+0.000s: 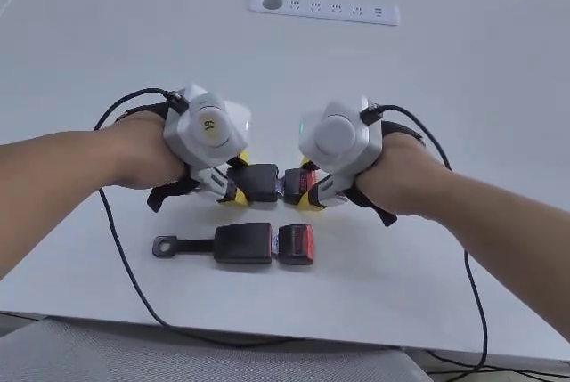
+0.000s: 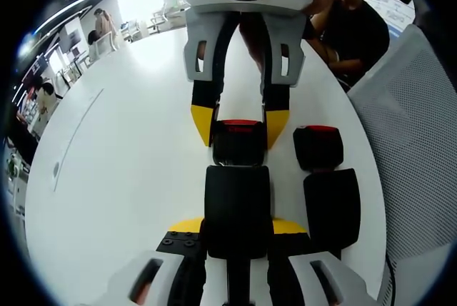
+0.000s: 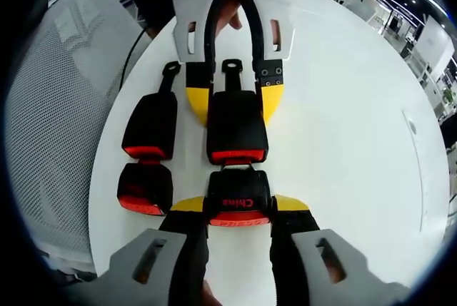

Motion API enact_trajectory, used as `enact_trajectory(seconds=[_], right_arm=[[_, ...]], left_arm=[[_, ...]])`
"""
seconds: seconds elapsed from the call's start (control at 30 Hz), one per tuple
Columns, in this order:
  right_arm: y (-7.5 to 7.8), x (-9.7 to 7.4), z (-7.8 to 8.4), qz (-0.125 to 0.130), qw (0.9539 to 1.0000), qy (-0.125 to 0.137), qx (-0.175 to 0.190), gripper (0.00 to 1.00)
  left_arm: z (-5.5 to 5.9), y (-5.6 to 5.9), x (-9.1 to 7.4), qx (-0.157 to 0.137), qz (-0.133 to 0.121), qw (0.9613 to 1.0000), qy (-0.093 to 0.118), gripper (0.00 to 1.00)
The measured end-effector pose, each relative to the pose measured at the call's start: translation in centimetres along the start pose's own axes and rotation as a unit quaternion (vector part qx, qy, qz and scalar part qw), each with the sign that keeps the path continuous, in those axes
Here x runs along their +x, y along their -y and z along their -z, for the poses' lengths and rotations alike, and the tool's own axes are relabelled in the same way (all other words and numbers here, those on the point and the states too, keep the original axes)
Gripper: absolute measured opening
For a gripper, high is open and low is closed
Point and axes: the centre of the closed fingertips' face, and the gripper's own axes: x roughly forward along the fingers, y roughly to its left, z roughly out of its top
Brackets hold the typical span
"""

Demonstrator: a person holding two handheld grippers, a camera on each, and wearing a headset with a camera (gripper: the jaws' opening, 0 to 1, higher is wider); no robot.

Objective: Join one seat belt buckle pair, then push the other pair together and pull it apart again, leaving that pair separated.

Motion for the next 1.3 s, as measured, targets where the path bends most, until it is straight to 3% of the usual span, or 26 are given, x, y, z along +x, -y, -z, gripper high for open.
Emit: enact_trajectory(seconds=[1.07,1.3], right_arm=[[-0.2,-0.2,0.3,0.006,0.9998,0.014,0.01,0.32],[-0.1,-0.6,1.1,0.003,0.9999,0.011,0.011,0.32]], left_arm=[[0.0,-0.1,0.0,-0.001,-0.001,1.0,0.0,0.32],[0.0,-0.1,0.0,0.0,0.0,1.0,0.001,0.32]])
